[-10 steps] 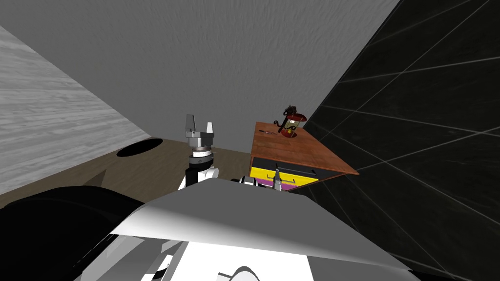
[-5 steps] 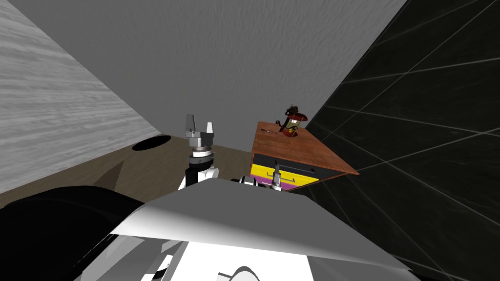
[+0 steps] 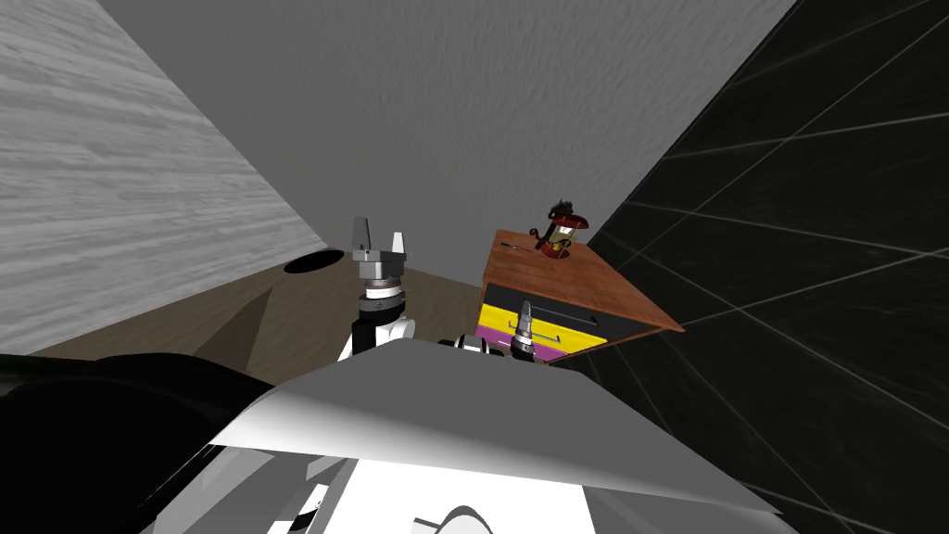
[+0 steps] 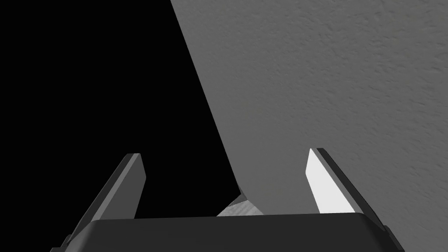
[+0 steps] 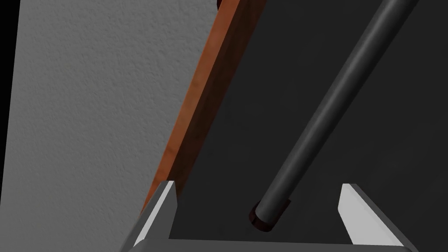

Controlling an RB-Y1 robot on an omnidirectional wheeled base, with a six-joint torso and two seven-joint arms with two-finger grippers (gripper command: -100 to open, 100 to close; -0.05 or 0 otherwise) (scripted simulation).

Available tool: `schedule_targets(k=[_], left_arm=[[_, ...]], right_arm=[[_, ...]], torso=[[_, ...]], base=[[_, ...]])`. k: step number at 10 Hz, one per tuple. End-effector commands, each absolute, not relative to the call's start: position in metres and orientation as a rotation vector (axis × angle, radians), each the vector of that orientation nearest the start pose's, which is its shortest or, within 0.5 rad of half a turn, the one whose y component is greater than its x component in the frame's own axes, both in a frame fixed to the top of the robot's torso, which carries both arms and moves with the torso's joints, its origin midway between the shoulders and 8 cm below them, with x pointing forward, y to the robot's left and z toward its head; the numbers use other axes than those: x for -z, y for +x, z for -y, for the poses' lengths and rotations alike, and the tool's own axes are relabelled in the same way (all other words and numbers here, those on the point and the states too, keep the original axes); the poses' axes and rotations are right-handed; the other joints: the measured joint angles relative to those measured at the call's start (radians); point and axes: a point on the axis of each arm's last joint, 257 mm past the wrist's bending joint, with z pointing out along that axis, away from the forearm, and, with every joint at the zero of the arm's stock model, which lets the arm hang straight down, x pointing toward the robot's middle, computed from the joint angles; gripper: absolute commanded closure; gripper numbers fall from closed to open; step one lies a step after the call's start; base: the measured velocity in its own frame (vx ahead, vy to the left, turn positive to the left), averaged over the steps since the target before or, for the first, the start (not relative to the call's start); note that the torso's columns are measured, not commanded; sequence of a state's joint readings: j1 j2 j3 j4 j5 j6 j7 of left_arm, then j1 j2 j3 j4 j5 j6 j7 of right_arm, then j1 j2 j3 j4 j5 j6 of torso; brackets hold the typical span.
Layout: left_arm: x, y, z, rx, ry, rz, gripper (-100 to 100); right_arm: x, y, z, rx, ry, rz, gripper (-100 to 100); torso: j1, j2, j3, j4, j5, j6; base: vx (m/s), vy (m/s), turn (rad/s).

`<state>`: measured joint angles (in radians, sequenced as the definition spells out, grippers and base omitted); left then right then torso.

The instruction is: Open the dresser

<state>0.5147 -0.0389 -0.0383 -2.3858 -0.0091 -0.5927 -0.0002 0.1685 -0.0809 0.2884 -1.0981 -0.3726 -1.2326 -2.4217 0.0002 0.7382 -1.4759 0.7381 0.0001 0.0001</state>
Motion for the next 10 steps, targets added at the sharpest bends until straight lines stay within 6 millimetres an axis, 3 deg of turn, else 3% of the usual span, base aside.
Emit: schedule_targets(k=[1,2,10], left_arm=[[-0.081,0.303,-0.266,1.362,-0.533,-0.453,0],[-0.081,0.303,-0.266,1.362,-0.533,-0.453,0],[-0.081,0.303,-0.266,1.362,-0.533,-0.453,0]], right_arm=[[0.244,0.394,0.230,1.919,-0.984,-0.762,-100],[0.247,0.380,0.228,1.907,-0.989,-0.748,100],[0.262,0.293,0.213,1.807,-1.009,-0.685,100]], torso=[[0.000,-0.001,0.000,0.000,0.000,0.000],[0.000,-0.003,-0.002,-0.001,0.000,0.000],[0.005,-0.002,0.000,-0.002,-0.001,-0.003]], base=[[-0.048,-0.008,0.023],[0.051,0.021,-0.187],[0.120,0.031,-0.147]])
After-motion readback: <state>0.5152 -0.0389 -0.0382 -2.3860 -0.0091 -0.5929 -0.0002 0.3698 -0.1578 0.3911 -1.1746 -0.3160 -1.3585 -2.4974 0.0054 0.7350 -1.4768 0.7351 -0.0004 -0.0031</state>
